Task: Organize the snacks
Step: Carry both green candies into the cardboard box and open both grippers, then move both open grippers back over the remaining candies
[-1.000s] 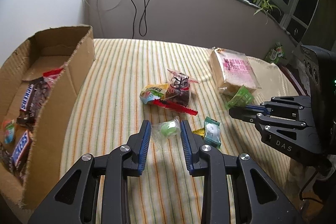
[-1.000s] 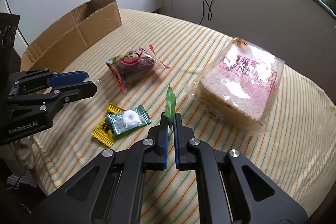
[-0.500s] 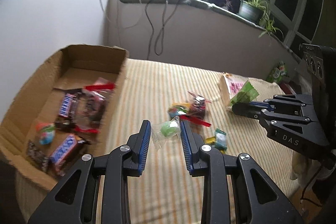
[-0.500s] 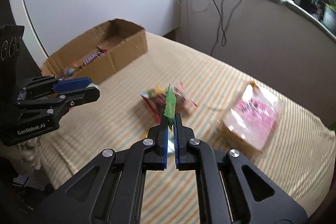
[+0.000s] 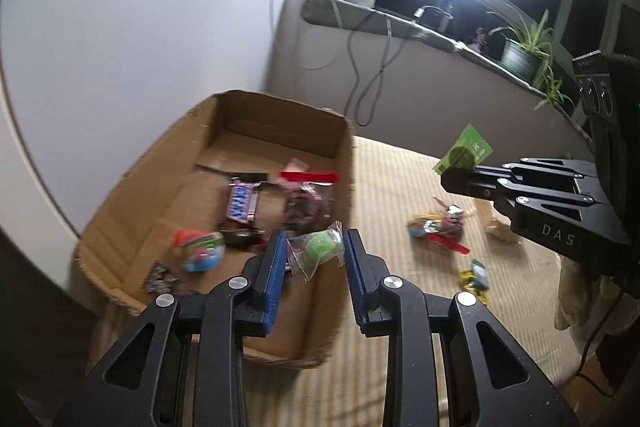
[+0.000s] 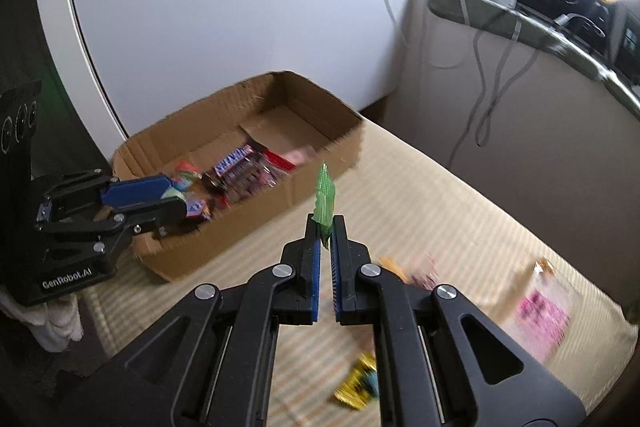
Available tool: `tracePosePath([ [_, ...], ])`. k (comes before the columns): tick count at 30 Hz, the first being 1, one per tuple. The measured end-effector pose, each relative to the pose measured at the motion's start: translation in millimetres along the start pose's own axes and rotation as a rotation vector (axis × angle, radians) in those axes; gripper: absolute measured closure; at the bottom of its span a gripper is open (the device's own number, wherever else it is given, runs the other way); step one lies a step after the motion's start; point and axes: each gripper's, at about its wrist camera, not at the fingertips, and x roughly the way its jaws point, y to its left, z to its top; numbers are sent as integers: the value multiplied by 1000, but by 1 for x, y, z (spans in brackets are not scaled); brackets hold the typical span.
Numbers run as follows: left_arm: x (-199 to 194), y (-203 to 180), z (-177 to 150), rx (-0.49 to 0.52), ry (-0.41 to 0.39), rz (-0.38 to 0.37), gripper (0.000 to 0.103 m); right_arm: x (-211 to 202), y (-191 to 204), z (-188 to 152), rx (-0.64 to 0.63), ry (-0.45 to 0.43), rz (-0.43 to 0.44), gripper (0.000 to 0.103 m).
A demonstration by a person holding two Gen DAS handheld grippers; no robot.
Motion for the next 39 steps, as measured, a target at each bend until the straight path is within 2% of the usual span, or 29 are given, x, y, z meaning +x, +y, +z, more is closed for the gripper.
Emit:
tracePosePath([
  [12,-4,26,-1,-24,-7,49,75,37,43,28,-67,15,74,98],
  [22,-3,36,0,-40,-5,61,75,53,55,35,-76,33,116,98],
  [32,-2,38,3,-52,-9,74,72,56,57,39,-83,32,115,97],
  [33,-1,38,3,-53,-9,74,72,55,56,40,-82,31,114,92],
  [34,-1,37,4,-52,-9,76,70,55,56,40,-80,27,110,81],
  [35,-1,37,4,-52,-10,79,65,54,55,40,-79,21,105,74],
  [36,-2,37,4,-53,-13,81,60,53,55,40,-78,16,101,60],
  [37,-2,37,4,-54,-15,81,59,51,54,40,-76,7,97,53],
  [39,-2,37,4,-52,-16,83,59,48,51,40,-66,0,94,51],
])
